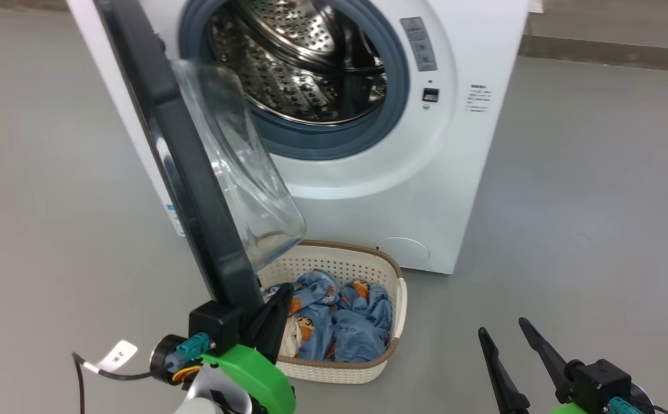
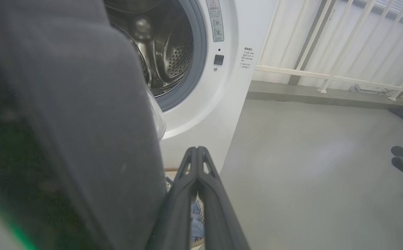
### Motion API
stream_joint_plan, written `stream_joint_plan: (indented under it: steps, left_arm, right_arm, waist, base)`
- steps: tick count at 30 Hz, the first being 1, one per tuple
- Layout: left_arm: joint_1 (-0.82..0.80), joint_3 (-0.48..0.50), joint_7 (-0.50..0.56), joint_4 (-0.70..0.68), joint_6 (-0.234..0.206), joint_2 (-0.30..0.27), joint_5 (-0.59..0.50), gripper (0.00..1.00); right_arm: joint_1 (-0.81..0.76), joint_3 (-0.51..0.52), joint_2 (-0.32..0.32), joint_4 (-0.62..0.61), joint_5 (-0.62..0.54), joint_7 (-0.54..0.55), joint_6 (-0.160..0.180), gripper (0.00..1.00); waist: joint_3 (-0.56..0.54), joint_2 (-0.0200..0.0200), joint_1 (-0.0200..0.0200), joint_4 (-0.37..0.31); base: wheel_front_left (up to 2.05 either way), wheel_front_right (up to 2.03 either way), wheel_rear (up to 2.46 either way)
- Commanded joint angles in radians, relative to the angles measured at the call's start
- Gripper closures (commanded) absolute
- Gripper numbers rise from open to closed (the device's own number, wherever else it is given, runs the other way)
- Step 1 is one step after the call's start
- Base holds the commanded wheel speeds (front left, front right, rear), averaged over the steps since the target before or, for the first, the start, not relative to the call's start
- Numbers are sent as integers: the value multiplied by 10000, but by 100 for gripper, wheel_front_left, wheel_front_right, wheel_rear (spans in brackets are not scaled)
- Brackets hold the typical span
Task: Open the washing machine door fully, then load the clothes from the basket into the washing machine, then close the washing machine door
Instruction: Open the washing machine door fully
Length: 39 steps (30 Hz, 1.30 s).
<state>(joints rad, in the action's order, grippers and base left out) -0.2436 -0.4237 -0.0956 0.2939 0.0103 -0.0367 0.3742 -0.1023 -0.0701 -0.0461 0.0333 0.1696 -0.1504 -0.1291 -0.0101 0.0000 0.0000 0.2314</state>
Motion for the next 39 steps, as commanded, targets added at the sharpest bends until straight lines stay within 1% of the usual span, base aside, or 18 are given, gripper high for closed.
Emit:
stream_joint_plan:
  steps: [1,13,20,27,29,39]
  left_arm:
    - [-232,519,-46,-146,-167,-398,44,100]
    - [-51,484,5,-265,-304,-530,118,100]
    - [157,634,-20,-448,-455,-667,248,100]
    - [308,854,-152,-578,-642,-775,366,100]
    - [378,1029,-266,-633,-785,-836,429,100]
    - [478,1951,-667,-765,-1163,-1182,891,100]
  right_arm:
    - [186,-297,-41,-211,52,-14,-16,0]
    - [179,-369,-41,-68,135,-85,-16,0]
    - [195,-453,-41,-4,186,-120,-16,0]
    - [232,-504,-41,-5,151,-111,-16,0]
    - [259,-515,-41,-27,122,-82,-16,0]
    - [364,-529,-41,-151,-36,77,-16,0]
  waist:
    - [-1,0,0,408]
    - [-98,0,0,1647]
    - [-105,0,0,2161]
    - [-12,0,0,2354]
    - [59,0,0,2384]
    - [453,0,0,2316]
  base:
    - [0,0,0]
    - [0,0,0]
    - [0,0,0]
    - [0,0,0]
    - [0,0,0]
    - [0,0,0]
